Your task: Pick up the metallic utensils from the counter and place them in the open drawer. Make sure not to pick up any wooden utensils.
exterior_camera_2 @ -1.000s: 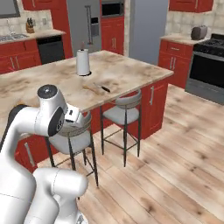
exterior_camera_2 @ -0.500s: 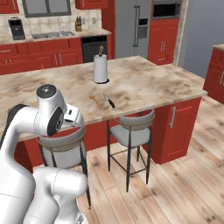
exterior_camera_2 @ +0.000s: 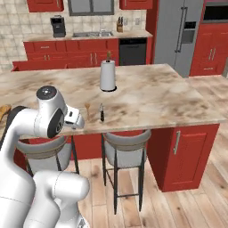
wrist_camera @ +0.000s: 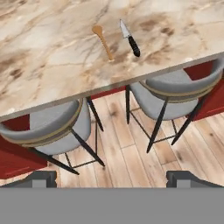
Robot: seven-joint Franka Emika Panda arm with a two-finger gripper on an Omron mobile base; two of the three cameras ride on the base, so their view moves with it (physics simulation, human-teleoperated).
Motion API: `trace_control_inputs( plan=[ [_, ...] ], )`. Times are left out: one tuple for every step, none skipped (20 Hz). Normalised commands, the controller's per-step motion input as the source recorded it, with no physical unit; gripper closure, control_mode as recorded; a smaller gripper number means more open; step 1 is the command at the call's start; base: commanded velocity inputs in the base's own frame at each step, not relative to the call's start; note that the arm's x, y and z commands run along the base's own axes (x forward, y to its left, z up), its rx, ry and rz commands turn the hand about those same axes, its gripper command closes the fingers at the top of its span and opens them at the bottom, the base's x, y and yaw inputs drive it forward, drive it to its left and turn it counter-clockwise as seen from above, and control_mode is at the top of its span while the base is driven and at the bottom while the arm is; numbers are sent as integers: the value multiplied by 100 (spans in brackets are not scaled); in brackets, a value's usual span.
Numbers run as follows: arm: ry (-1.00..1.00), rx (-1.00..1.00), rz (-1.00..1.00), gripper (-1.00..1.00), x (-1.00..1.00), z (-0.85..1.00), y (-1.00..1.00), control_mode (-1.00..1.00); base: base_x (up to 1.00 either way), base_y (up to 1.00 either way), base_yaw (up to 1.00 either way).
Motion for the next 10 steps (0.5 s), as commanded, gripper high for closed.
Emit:
trace_control_inputs(
  plan=[
    [0, 0, 0, -100, 0, 0, 0, 100, 41, -100, 45],
    [0, 0, 0, -100, 0, 0, 0, 100, 48, -100, 45],
    [0, 0, 0, -100, 0, 0, 0, 100, 58, -100, 45],
    [0, 0, 0, -100, 0, 0, 0, 100, 68, -100, 44],
    [0, 0, 0, -100, 0, 0, 0, 100, 81, -90, 40],
    [0, 0, 0, -100, 0, 0, 0, 100, 81, -67, 35],
    [0, 0, 0, -100, 0, 0, 0, 100, 84, -60, 34],
    [0, 0, 0, -100, 0, 0, 0, 100, 76, -46, 31],
    [0, 0, 0, -100, 0, 0, 0, 100, 76, -39, 28],
    [0, 0, 0, -100, 0, 0, 0, 100, 69, -39, 25]
  ],
)
